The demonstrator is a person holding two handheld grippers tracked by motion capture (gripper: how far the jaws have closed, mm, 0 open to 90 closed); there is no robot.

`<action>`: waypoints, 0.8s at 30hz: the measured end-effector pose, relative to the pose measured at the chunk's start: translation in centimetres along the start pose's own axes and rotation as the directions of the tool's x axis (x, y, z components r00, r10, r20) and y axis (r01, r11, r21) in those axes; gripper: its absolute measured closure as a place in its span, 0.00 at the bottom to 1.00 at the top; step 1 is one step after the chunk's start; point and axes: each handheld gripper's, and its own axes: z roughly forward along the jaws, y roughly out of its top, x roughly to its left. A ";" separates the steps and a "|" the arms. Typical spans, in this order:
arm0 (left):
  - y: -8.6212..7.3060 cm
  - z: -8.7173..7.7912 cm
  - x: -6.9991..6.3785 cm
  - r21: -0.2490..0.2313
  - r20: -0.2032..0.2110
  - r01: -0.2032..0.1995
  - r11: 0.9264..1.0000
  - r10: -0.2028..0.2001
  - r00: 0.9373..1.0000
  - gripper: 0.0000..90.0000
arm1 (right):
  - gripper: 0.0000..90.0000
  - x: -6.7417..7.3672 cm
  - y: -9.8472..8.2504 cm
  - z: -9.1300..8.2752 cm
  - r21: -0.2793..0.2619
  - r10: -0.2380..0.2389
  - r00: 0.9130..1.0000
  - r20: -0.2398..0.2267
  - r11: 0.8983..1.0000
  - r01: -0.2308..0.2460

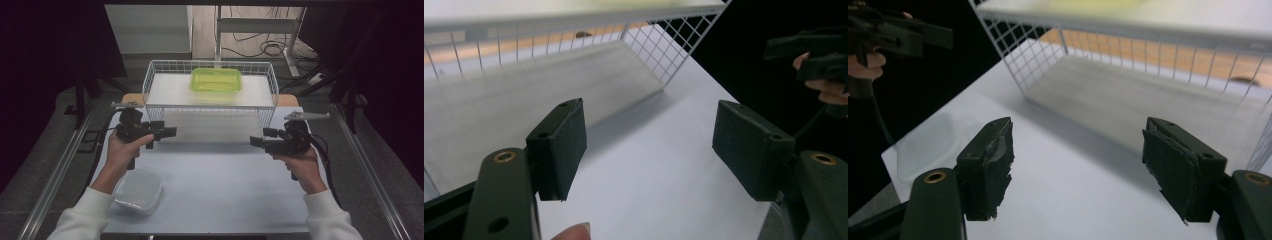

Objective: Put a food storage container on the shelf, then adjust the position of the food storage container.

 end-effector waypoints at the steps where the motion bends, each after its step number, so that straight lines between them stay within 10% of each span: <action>1: -0.6 -0.2 0.1 0.007 0.000 0.003 1.000 -0.003 1.000 0.32 | 0.31 0.2 -0.6 0.2 0.015 -0.001 1.000 -0.002 1.000 0.001; 14: -6.7 -1.1 0.8 0.110 -0.051 -0.010 0.994 0.016 0.999 0.33 | 0.29 0.9 -6.5 2.6 0.124 0.019 1.000 -0.010 0.992 -0.017; 24: -7.6 -1.3 0.9 0.127 -0.047 -0.022 0.992 0.029 0.998 0.31 | 0.29 0.7 -8.2 3.2 0.162 0.027 1.000 -0.004 0.986 -0.026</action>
